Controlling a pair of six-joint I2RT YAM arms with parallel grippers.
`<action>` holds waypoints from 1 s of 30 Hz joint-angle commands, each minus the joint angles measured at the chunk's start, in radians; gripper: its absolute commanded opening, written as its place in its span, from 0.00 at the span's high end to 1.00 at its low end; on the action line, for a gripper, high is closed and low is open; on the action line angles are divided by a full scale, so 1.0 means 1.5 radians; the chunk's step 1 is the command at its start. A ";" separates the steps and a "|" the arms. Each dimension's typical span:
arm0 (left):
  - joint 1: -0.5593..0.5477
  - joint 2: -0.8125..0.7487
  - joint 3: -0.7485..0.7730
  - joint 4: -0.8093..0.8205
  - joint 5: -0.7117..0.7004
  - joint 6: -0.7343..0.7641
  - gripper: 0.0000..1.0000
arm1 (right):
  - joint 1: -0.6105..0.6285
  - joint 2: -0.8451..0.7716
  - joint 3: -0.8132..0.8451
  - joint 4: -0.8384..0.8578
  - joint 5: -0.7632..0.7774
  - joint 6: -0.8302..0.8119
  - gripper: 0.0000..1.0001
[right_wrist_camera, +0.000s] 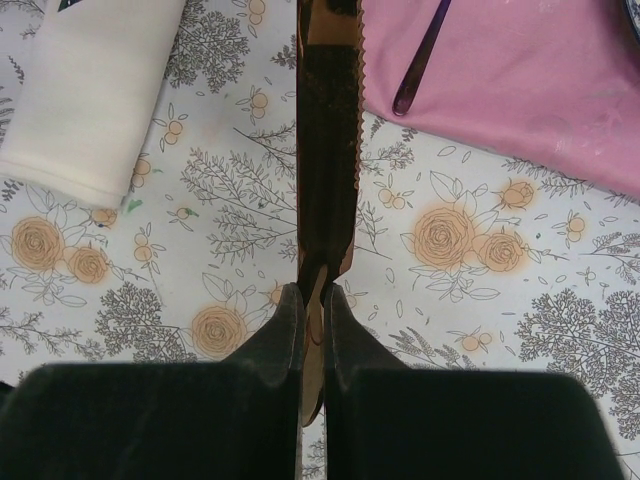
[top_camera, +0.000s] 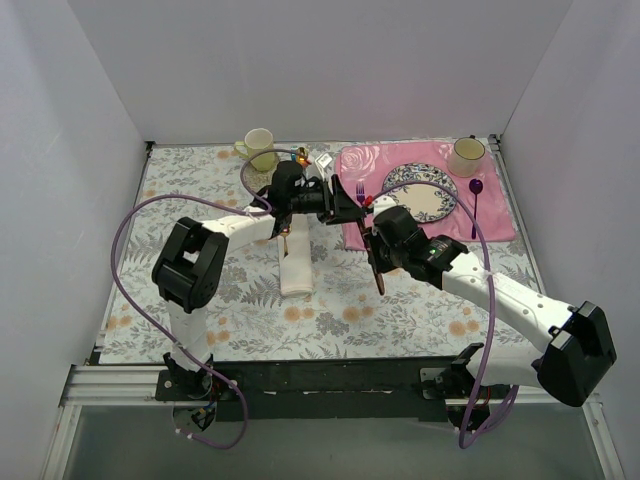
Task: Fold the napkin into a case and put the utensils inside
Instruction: Pass from the right arm to the left, then pass from the left arm to the right
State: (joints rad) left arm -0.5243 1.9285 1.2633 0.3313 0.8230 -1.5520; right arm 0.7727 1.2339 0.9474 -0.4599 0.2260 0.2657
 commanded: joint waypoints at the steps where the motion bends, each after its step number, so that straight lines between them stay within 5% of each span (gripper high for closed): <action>1: -0.004 -0.012 -0.011 0.039 -0.010 -0.019 0.63 | 0.007 -0.008 0.038 0.036 0.007 0.003 0.99; 4: -0.004 -0.012 -0.013 0.071 0.013 -0.034 1.00 | 0.008 -0.004 0.039 0.049 -0.007 -0.003 0.99; 6: 0.000 -0.011 -0.009 0.091 0.048 -0.048 1.00 | 0.008 -0.002 0.045 0.059 -0.032 -0.012 0.99; 9: 0.012 -0.019 0.001 0.098 0.100 -0.035 1.00 | 0.007 -0.010 0.065 0.058 -0.098 -0.049 0.67; 10: 0.017 -0.027 0.005 0.089 0.112 -0.030 1.00 | 0.006 -0.017 0.067 0.059 -0.128 -0.070 0.46; 11: 0.021 -0.031 0.006 0.087 0.123 -0.023 1.00 | 0.002 -0.032 0.066 0.071 -0.145 -0.082 0.37; 13: 0.040 -0.039 0.004 0.089 0.170 -0.009 1.00 | -0.026 -0.052 0.063 0.093 -0.246 -0.103 0.20; 16: 0.065 -0.050 0.001 0.128 0.243 -0.018 1.00 | -0.078 -0.060 0.087 0.109 -0.373 -0.127 0.13; 21: 0.087 -0.062 -0.005 0.208 0.336 -0.031 1.00 | -0.177 0.032 0.159 0.087 -0.598 -0.093 0.19; 24: 0.088 -0.067 -0.003 0.216 0.358 -0.027 1.00 | -0.216 0.089 0.206 0.086 -0.715 -0.084 0.34; 30: 0.088 -0.068 -0.009 0.289 0.355 -0.080 1.00 | -0.218 0.138 0.244 0.098 -0.767 -0.062 0.41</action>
State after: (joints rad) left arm -0.3882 1.9133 1.2495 0.6598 1.3136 -1.6108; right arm 0.4416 1.4254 1.2545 -0.3424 -0.7555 0.1421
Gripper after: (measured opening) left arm 0.014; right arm 0.605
